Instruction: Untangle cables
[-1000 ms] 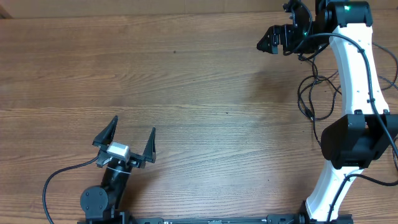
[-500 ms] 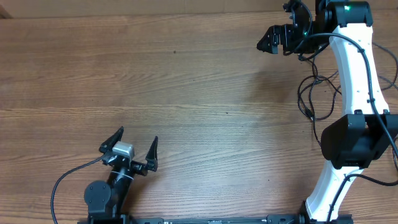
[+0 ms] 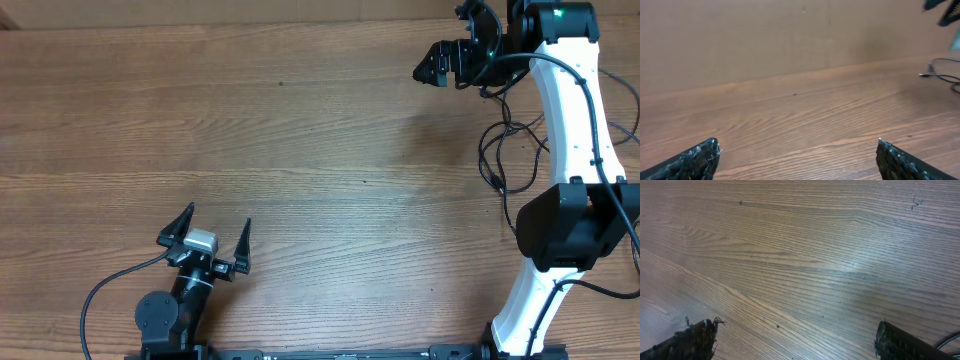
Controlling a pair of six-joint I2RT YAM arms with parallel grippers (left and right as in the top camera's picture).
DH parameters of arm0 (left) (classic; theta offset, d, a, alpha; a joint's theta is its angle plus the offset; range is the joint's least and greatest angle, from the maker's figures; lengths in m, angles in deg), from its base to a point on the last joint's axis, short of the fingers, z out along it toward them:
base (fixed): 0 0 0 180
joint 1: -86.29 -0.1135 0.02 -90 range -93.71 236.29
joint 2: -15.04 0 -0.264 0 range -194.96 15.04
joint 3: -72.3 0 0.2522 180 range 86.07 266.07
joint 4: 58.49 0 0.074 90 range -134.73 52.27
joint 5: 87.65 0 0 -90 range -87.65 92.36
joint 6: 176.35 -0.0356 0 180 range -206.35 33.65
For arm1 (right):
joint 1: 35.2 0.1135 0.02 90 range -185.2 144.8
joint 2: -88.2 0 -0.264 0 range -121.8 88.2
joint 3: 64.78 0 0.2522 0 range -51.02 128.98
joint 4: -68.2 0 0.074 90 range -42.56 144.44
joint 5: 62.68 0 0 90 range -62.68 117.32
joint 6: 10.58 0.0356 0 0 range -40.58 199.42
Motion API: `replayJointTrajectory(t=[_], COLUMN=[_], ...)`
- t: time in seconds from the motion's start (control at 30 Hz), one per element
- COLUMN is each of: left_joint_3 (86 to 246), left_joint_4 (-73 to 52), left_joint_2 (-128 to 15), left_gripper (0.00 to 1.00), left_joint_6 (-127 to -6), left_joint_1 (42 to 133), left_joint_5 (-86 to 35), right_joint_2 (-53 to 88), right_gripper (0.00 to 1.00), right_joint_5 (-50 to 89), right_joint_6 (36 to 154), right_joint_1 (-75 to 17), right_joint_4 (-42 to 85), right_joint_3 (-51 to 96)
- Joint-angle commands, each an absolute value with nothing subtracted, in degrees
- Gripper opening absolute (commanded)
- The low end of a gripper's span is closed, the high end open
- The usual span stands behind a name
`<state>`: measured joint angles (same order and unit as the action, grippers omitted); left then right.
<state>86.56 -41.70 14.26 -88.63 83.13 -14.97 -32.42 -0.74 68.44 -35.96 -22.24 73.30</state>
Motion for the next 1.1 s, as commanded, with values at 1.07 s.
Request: replayJointTrajectory(t=[1.07], left_joint_3=[86.3], left_joint_4=[-40.3], left_joint_2=[14.8], left_gripper=[1.0], left_joint_6=[-87.6], left_joint_1=[82.6], left_joint_5=[0.9], right_joint_2=[-31.8], right_gripper=[1.0], right_joint_5=[-0.6], right_joint_6=[68.0], right_joint_1=[-36.1], right_joint_4=[-22.1], right_joint_3=[73.2])
